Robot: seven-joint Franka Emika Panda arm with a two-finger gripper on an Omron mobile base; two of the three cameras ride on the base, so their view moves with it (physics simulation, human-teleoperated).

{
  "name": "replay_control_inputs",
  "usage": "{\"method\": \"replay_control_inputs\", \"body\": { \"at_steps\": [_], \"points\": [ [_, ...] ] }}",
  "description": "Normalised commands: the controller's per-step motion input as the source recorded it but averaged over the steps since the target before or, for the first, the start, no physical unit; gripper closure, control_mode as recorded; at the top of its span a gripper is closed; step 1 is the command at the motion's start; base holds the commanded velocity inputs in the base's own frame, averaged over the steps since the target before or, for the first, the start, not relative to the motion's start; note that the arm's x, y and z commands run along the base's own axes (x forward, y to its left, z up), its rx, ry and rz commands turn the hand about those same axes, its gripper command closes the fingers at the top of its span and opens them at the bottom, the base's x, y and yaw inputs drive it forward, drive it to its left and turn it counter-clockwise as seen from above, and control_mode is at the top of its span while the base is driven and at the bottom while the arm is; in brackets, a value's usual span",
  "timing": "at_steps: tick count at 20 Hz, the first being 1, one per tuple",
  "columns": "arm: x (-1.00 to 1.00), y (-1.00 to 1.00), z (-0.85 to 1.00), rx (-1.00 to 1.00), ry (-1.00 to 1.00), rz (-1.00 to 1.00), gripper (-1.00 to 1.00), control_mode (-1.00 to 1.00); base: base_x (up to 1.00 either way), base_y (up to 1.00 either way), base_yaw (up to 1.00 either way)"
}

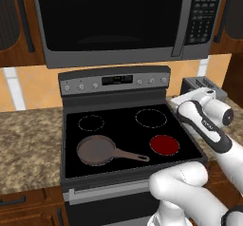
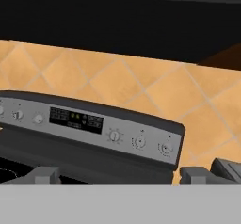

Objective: Turn off the front right burner of the stove.

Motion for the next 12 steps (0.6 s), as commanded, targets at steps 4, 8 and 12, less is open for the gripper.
{"method": "replay_control_inputs", "body": {
  "at_steps": [4, 8, 12],
  "points": [
    [0.63, -0.22, -0.08, -0.05, -0.03, 0.05, -1.0, -1.0, 0.0, 0.0, 0.0],
    [0.57, -0.24, -0.14, -0.11, 0.01, 0.08, -1.0, -1.0, 0.0, 0.0, 0.0],
    [0.45, -0.43, -0.06, -0.13, -0.01, 0.09, -1.0, -1.0, 0.0, 0.0, 0.0]
  ]
}}
